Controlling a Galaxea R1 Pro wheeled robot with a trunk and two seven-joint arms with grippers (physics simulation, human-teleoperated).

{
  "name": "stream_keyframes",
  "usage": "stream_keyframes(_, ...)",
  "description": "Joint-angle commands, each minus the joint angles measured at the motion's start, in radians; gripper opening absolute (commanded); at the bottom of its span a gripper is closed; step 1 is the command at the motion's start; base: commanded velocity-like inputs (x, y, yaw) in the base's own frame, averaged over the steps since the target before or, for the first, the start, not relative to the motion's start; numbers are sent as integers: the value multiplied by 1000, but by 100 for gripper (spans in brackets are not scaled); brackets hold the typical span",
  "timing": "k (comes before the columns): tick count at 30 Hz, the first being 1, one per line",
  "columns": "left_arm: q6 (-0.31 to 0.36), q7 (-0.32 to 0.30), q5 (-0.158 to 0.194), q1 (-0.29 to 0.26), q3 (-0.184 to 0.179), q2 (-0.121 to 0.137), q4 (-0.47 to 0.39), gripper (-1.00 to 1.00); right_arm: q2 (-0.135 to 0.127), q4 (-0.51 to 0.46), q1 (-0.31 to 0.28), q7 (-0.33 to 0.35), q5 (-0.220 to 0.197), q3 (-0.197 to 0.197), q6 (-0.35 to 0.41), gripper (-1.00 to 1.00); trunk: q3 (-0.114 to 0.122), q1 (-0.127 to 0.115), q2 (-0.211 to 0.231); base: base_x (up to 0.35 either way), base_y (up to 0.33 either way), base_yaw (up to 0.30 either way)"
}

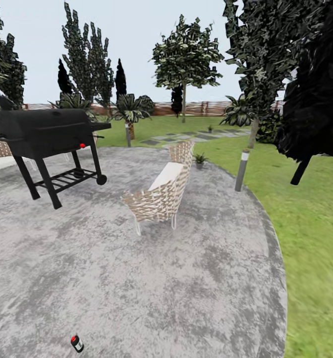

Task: Pick up the pesticide atomizer in the garden and spray insectifuge to fully cover both potted plants in the garden.

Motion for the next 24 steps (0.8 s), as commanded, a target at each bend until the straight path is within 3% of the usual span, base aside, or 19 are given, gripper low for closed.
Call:
stream_keyframes(1, -3, 0, 4, -1, 0, 0, 1, 100, 0, 0, 0, 0, 1, -1, -3, 100, -2, 1, -1, 327, -1, 253)
stream_keyframes(10, -3, 0, 4, -1, 0, 0, 1, 100, 0, 0, 0, 0, 1, -1, -3, 100, -10, 1, -1, 282, 0, 253)
stream_keyframes(24, -3, 0, 4, -1, 0, 0, 1, 100, 0, -1, 0, 0, 1, -1, -3, 100, -22, 1, -1, 18, 0, 253)
